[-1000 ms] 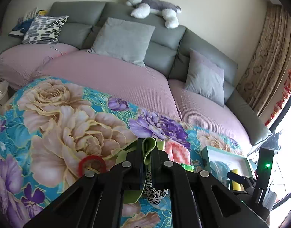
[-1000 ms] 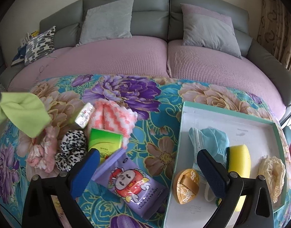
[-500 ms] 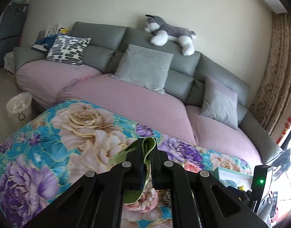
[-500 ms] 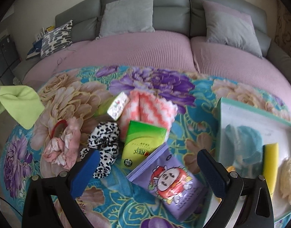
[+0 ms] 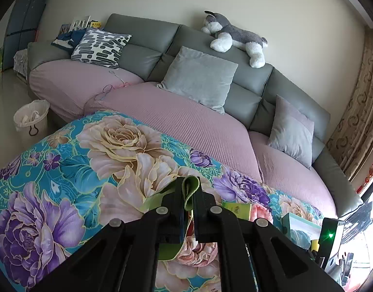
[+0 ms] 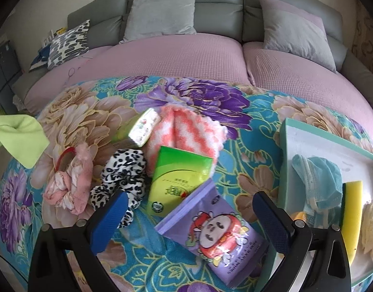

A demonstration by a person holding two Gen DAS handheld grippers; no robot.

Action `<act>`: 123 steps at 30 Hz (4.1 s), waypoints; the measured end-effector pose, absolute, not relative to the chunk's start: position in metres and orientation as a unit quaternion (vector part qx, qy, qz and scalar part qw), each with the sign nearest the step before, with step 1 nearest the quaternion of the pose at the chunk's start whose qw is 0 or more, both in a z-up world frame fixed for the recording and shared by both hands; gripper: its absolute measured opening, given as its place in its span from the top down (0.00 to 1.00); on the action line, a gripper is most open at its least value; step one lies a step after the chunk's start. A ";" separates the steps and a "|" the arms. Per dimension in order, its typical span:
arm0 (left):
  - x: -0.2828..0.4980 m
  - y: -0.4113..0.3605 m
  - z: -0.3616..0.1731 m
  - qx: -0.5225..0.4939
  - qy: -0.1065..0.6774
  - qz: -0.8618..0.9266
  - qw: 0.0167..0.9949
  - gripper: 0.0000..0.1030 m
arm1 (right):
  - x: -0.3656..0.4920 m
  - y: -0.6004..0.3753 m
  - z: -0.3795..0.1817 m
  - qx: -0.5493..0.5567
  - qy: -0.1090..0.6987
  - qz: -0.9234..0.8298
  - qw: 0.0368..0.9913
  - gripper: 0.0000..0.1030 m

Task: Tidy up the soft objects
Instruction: 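Grasp the green tissue pack with the right gripper while the left gripper holds the cloth, then carry the tissue pack and green cloth into the tray and open both grippers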

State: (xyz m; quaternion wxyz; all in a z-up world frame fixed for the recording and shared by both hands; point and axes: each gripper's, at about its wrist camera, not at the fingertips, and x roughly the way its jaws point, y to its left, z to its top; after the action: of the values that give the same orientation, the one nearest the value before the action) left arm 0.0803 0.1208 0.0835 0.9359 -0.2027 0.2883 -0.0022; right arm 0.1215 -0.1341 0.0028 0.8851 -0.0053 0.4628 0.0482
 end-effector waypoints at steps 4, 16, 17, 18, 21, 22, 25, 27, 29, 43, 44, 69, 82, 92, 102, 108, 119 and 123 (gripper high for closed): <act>0.080 0.126 0.081 -0.212 0.289 0.000 0.933 0.95 | 0.125 -0.126 -0.002 -0.021 0.461 0.050 0.886 0.00; 0.083 0.136 0.069 -0.230 0.302 0.004 0.925 0.95 | 0.138 -0.135 -0.004 0.011 0.456 0.041 0.889 0.31; 0.083 0.136 0.069 -0.231 0.302 0.004 0.925 0.95 | 0.139 -0.135 -0.005 0.014 0.457 0.043 0.888 0.33; 0.084 0.136 0.068 -0.231 0.304 0.003 0.924 0.95 | 0.139 -0.135 -0.007 0.017 0.458 0.046 0.887 0.34; 0.085 0.136 0.066 -0.231 0.307 0.002 0.923 0.95 | 0.140 -0.136 -0.008 0.024 0.458 0.050 0.887 0.38; 0.086 0.135 0.066 -0.231 0.308 0.001 0.923 0.95 | 0.139 -0.136 -0.007 0.025 0.456 0.049 0.888 0.38; 0.086 0.134 0.065 -0.230 0.309 0.001 0.923 0.95 | 0.139 -0.137 -0.006 0.032 0.454 0.053 0.889 0.44; 0.087 0.134 0.065 -0.229 0.311 0.001 0.922 0.95 | 0.140 -0.137 -0.006 0.034 0.454 0.057 0.889 0.47; 0.087 0.133 0.064 -0.228 0.312 0.001 0.922 0.95 | 0.140 -0.135 -0.007 0.033 0.453 0.059 0.889 0.48; 0.087 0.122 0.069 -0.216 0.308 -0.008 0.926 0.95 | 0.119 -0.146 0.043 0.055 0.390 0.071 0.916 0.48; 0.086 0.121 0.071 -0.215 0.305 -0.009 0.928 0.95 | 0.116 -0.148 0.048 0.057 0.383 0.070 0.919 0.48; 0.074 0.011 0.107 -0.152 0.282 -0.119 0.940 0.95 | 0.050 -0.283 0.090 0.107 0.347 -0.070 0.929 0.48; 0.095 -0.100 0.111 -0.097 0.272 -0.213 0.933 0.95 | 0.033 -0.383 0.065 0.171 0.356 -0.152 0.906 0.48; 0.130 -0.182 0.101 -0.058 0.284 -0.269 0.918 0.95 | 0.039 -0.412 0.057 0.169 0.350 -0.178 0.904 0.48; 0.159 -0.234 0.057 -0.018 0.325 -0.279 0.904 0.95 | 0.052 -0.412 0.042 0.162 0.372 -0.171 0.898 0.48; 0.168 -0.248 0.028 0.000 0.376 -0.277 0.884 0.95 | 0.056 -0.409 0.036 0.158 0.384 -0.169 0.894 0.48; 0.174 -0.250 -0.002 0.007 0.436 -0.262 0.861 0.95 | 0.063 -0.404 0.026 0.141 0.407 -0.170 0.886 0.48; 0.168 -0.243 0.009 0.009 0.440 -0.259 0.860 0.91 | 0.064 -0.402 0.025 0.123 0.414 -0.183 0.883 0.47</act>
State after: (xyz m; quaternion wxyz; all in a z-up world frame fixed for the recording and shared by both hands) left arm 0.1682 -0.2429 0.0090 0.8600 0.0085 0.4398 -0.2585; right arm 0.0640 -0.4020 0.0254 0.8830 0.1232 0.4141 -0.1835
